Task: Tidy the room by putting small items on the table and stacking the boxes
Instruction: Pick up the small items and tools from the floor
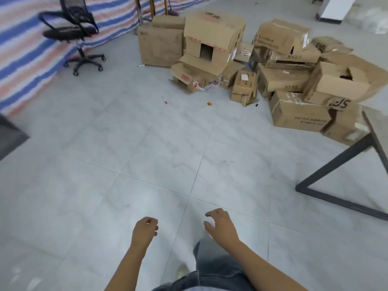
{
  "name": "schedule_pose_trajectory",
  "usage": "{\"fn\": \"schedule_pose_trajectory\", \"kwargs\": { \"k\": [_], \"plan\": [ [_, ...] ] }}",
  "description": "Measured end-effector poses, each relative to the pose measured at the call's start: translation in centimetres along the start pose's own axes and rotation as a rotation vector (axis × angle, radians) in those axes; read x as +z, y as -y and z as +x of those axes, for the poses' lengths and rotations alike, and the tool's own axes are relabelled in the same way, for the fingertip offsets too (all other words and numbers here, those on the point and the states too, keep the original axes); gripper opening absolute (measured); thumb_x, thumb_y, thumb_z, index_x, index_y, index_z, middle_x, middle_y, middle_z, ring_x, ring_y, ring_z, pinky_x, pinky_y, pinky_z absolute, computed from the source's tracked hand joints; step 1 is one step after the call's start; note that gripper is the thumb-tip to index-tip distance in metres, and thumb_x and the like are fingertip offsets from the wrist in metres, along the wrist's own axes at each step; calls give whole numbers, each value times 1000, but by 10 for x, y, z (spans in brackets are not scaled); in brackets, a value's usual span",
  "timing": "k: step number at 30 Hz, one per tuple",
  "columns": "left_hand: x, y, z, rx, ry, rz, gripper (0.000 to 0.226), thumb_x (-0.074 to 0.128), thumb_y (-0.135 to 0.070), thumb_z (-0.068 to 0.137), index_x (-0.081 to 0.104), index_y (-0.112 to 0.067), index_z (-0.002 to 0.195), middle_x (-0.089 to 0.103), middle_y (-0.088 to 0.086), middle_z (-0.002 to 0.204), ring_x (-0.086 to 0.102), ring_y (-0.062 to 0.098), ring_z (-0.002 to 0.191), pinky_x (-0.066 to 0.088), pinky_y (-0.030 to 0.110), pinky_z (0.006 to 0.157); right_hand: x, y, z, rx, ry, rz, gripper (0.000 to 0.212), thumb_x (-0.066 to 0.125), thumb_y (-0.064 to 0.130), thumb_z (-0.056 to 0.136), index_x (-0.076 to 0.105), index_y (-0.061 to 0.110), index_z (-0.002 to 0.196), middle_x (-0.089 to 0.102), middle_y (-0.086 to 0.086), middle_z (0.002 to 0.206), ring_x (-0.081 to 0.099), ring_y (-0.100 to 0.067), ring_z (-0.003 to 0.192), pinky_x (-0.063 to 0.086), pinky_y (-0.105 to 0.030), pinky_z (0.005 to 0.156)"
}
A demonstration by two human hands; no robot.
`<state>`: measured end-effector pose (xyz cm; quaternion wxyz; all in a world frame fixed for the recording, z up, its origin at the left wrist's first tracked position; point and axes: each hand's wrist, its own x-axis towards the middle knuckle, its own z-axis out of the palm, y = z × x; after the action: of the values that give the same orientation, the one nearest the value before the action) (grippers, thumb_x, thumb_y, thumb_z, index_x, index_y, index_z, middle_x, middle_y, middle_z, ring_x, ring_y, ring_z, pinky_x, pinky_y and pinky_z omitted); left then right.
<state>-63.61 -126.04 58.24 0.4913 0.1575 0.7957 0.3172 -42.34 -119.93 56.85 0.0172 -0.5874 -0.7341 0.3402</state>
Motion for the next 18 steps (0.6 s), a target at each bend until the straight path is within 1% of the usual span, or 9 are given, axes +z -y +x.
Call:
{"fn": "schedule_pose_trajectory", "kwargs": {
  "k": [3, 5, 7, 10, 13, 18],
  "plan": [
    [-3, -19, 19, 26, -59, -31, 11, 49, -10, 92, 58, -6, 87, 60, 11, 80, 52, 21, 64, 36, 27, 60, -8, 1, 25, 38, -9, 43, 35, 47, 28, 94, 52, 20, 128, 44, 2, 133, 37, -13, 123, 31, -15, 86],
    [3, -34, 33, 28, -55, -21, 11, 49, -10, 92, 59, -6, 89, 60, 10, 79, 52, 21, 64, 36, 26, 60, -17, 2, 47, 43, -26, 61, 35, 47, 27, 95, 53, 19, 128, 44, 3, 134, 37, -13, 123, 28, -12, 83],
    [15, -51, 50, 26, -33, 1, 11, 49, -9, 92, 59, -4, 91, 60, 10, 79, 52, 20, 63, 36, 26, 58, -28, 2, 73, 25, -24, 41, 35, 46, 27, 96, 53, 18, 129, 44, 2, 134, 38, -14, 123, 30, -13, 87],
    [38, -92, 83, 51, -28, 49, 12, 49, -9, 92, 59, -3, 93, 59, 10, 80, 53, 21, 66, 36, 26, 59, -53, -4, 123, 13, -25, 17, 36, 45, 29, 96, 52, 18, 130, 44, 0, 135, 38, -15, 123, 33, -18, 95],
    [63, -150, 116, 113, -41, 98, 13, 48, -11, 93, 59, -5, 96, 61, 11, 87, 56, 24, 73, 38, 27, 63, -98, -12, 188, 31, -82, 28, 37, 45, 29, 97, 50, 17, 131, 43, -3, 136, 38, -18, 125, 35, -21, 95],
    [112, -247, 155, 244, -24, 161, 14, 46, -11, 94, 58, -8, 101, 62, 11, 94, 58, 24, 81, 39, 20, 62, -176, -17, 281, 77, -220, 147, 35, 48, 23, 95, 52, 14, 128, 46, -5, 133, 38, -18, 126, 38, -23, 92]
  ]
}}
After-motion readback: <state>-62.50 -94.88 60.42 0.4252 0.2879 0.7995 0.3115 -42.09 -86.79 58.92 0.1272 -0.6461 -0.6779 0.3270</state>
